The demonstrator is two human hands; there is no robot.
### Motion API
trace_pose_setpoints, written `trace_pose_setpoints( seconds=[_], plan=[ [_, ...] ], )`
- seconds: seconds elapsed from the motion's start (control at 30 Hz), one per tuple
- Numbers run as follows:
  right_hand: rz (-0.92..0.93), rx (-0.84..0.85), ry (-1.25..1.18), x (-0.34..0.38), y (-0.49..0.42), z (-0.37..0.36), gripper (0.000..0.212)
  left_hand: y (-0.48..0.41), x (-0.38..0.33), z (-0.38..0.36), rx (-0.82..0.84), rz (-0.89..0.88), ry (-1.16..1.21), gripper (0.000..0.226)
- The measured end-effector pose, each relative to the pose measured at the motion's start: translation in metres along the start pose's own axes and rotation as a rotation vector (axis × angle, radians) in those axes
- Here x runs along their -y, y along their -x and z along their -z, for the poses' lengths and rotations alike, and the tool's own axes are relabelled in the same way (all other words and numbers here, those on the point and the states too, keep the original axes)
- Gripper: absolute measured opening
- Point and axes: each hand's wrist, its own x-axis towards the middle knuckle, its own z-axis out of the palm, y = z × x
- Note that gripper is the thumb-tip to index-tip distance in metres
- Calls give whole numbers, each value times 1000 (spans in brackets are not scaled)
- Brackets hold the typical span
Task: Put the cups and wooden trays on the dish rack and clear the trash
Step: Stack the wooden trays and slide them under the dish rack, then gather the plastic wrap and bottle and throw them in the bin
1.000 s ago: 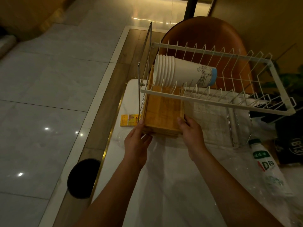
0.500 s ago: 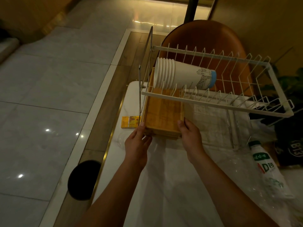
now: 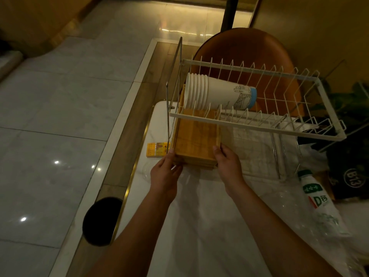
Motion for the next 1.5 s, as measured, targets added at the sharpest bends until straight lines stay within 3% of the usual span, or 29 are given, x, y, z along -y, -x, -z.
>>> trace_pose_setpoints(
  seconds=[0.1, 0.27, 0.4, 0.47, 0.53, 0.6, 0.67, 0.73, 0.83, 0.93, 1.0, 1.1, 1.17, 1.23, 1.37, 1.5],
  plan=[
    [2, 9, 7, 1, 1, 0, 14, 1, -1, 0, -4, 21, 6, 16],
    [-5, 46, -12, 3, 7, 7, 20, 6, -5, 0, -22, 80, -21, 18],
    [-23, -9, 30, -3, 28, 31, 18, 15, 0, 21, -95, 24, -109, 35],
    [-43, -22, 89, -12, 48, 46, 14, 28, 14, 40, -152, -39, -314, 43],
    [-67, -22, 143, -25, 75, 59, 23, 45, 33, 64, -143, -192, -746, 43],
    [-88, -32, 218, -40, 106, 73, 29, 61, 54, 89, -43, -382, -1282, 49],
    [-90, -67, 291, -51, 142, 88, 28, 73, 71, 109, 85, -510, -1645, 55],
    [5, -144, 380, -54, 178, 107, 24, 86, 87, 118, 182, -543, -1792, 57],
    [295, -282, 472, -44, 222, 140, 18, 102, 108, 113, 299, -553, -1902, 59],
    [461, -531, 484, -28, 255, 192, 15, 113, 121, 94, 362, -516, -1935, 63],
    [414, -671, 662, -33, 264, 235, 26, 118, 128, 79, 383, -458, -1878, 65],
    [-31, -585, 1005, -63, 266, 282, 96, 132, 142, 50, 470, -337, -1605, 70],
    [-310, -406, 1034, -85, 263, 289, 114, 145, 156, 27, 564, -220, -1408, 79],
    [-428, -262, 943, -108, 257, 289, 116, 156, 175, 3, 635, -125, -1294, 100],
    [-411, -198, 820, -126, 244, 273, 109, 168, 210, -35, 691, -105, -1320, 131],
    [-314, -63, 779, -127, 237, 244, 92, 167, 223, -52, 511, -76, -1381, 140]
  ],
)
